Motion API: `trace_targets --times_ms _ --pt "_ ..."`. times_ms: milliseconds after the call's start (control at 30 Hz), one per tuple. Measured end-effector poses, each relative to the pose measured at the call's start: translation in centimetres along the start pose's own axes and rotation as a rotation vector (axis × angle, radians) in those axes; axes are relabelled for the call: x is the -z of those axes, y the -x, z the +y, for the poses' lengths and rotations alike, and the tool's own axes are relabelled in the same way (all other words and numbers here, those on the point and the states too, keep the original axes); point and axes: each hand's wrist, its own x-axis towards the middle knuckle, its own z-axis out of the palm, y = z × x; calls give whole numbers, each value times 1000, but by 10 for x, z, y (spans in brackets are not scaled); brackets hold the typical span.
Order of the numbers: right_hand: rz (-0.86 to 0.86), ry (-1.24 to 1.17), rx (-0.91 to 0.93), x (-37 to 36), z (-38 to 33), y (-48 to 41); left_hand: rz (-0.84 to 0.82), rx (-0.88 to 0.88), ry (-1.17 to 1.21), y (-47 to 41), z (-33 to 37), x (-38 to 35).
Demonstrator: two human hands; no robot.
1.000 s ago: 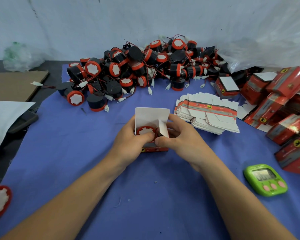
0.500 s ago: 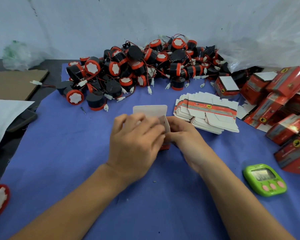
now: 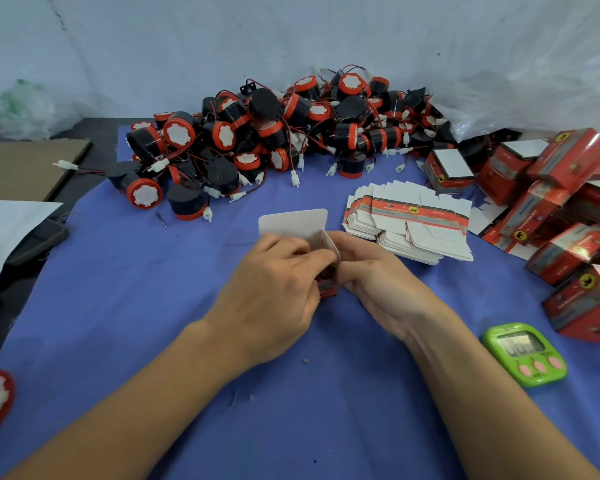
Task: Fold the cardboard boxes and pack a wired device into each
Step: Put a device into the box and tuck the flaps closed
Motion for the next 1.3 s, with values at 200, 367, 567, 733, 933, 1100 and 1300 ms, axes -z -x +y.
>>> trace_targets --times_ms 200,367,567,733,933,1100,1300 --pt "-60 -46 -31 5 -1 0 -120 -14 -16 1 0 2" --pt "-85 16 -9 7 -2 1 -130 16 -95 0 5 1" --pt "-78 20 -4 6 -2 0 -161 28 -48 -1 13 6" --pt "-66 -10 -11 6 0 0 -109 113 29 -1 10 5" --pt "-59 -6 -17 7 1 -1 16 259 134 2 16 -3" --pt "-75 -5 -9 6 -1 0 31 166 72 -2 13 -1" --pt "-77 -38 -18 8 -1 0 -131 136 -52 -4 16 5"
